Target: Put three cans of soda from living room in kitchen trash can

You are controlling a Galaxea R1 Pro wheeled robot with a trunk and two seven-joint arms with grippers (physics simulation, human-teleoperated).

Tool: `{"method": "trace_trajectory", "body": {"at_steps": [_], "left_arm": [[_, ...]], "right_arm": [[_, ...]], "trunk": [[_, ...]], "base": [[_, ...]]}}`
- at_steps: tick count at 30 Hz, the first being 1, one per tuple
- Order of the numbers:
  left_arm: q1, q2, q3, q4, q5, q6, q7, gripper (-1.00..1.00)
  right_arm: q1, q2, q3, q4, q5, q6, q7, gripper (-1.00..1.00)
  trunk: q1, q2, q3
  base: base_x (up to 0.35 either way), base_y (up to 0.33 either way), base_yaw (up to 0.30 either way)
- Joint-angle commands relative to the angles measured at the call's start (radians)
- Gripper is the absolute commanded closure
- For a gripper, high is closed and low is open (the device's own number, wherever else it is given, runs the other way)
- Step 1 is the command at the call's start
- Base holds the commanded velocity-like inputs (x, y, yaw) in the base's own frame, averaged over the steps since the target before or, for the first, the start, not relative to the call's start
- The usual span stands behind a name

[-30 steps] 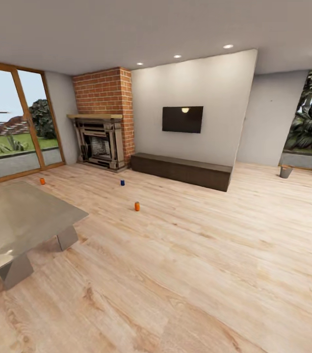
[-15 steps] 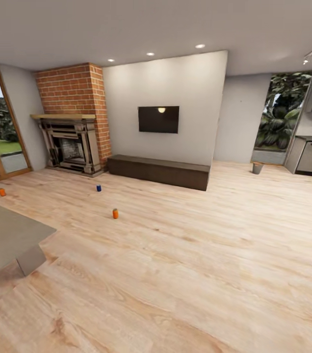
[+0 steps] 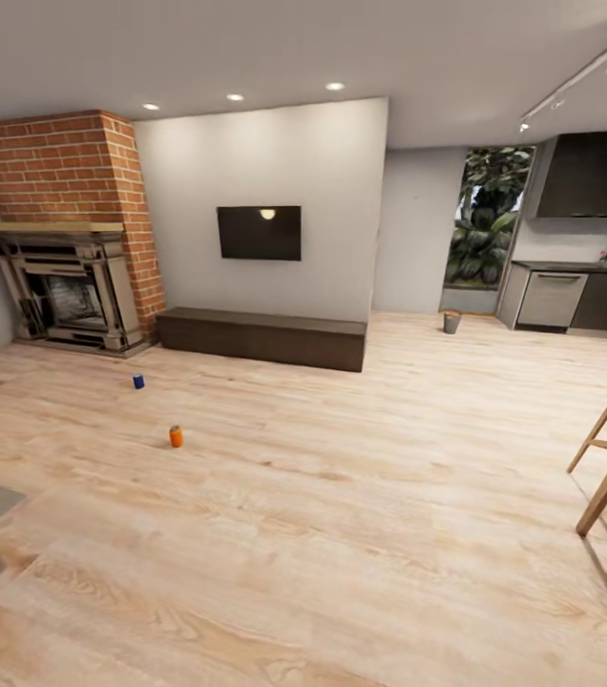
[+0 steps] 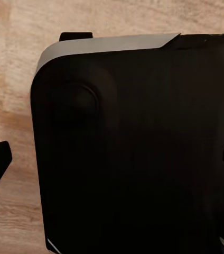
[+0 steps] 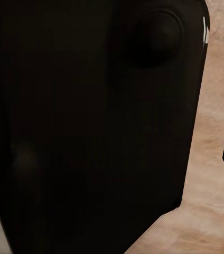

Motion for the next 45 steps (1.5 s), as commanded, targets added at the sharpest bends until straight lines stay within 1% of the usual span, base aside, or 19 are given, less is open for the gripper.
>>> {"method": "trace_trajectory", "body": {"at_steps": [1, 14, 20, 45], "left_arm": [[0.000, 0.000, 0.000, 0.000, 0.000, 0.000, 0.001, -1.00], [0.000, -0.007, 0.000, 0.000, 0.000, -0.001, 0.002, -1.00], [0.000, -0.007, 0.000, 0.000, 0.000, -0.001, 0.002, -1.00], [0.000, -0.007, 0.000, -0.015, 0.000, -0.001, 0.003, -1.00]], "right_arm": [[0.000, 0.000, 0.000, 0.000, 0.000, 0.000, 0.000, -1.00], [0.000, -0.001, 0.000, 0.003, 0.000, 0.000, 0.000, -1.00], [0.000, -0.001, -0.001, 0.002, -0.001, -0.001, -0.002, -1.00], [0.000, -0.006, -0.007, 0.002, -0.005, -0.013, -0.010, -1.00]], "trunk": [[0.000, 0.000, 0.000], [0.000, 0.000, 0.000], [0.000, 0.000, 0.000], [0.000, 0.000, 0.000]], "base": [[0.342, 0.000, -0.285], [0.343, 0.000, -0.272], [0.343, 0.000, -0.175], [0.343, 0.000, -0.010]]}}
